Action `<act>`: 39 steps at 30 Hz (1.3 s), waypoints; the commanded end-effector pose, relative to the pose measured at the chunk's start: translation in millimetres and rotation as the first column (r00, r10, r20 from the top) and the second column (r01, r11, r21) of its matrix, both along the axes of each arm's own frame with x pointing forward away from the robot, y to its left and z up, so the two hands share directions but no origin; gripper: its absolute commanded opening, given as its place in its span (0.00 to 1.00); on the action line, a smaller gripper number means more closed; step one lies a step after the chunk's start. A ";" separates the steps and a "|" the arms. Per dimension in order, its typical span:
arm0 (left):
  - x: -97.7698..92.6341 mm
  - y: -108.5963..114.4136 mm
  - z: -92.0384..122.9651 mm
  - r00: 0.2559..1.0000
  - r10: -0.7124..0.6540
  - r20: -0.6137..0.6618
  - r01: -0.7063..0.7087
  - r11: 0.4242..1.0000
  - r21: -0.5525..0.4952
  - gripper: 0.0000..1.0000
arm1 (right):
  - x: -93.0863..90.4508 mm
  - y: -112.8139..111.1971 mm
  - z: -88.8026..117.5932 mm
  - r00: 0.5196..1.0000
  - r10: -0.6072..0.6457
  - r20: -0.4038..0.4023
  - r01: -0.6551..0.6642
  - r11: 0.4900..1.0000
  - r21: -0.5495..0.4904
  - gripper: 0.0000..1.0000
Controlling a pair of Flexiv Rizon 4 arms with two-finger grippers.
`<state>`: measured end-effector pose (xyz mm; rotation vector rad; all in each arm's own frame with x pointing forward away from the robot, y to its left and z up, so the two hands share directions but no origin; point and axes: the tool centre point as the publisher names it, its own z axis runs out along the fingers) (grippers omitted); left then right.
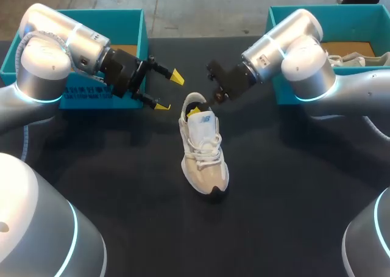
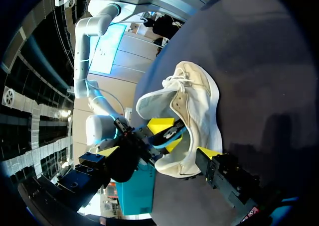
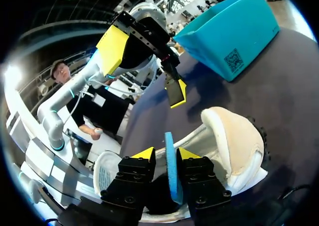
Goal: Take the shoe out of the shoebox, open the shoe tongue, remove and reinsert the insole, then place the shoe into the shoebox
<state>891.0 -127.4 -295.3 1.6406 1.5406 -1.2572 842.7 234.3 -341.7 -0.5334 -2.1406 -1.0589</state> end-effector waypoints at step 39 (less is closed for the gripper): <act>-0.9 -0.1 0.3 1.000 0.002 0.002 -0.002 1.000 0.001 1.00 | 37.3 8.5 30.4 0.991 0.056 0.125 -0.051 0.998 -0.044 0.00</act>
